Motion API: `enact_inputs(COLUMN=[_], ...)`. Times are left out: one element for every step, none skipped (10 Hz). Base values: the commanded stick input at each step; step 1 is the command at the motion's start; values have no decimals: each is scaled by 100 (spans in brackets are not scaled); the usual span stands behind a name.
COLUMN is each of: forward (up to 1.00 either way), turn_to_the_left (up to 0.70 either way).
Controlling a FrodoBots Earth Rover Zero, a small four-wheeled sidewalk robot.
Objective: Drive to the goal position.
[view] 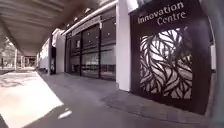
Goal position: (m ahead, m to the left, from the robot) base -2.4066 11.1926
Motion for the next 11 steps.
enact_inputs(forward=[-70,-70,-27,43,70,70,70,70,70,70,70], turn_to_the_left=[35,35,56,49,35,35,35,35,35,35,35])
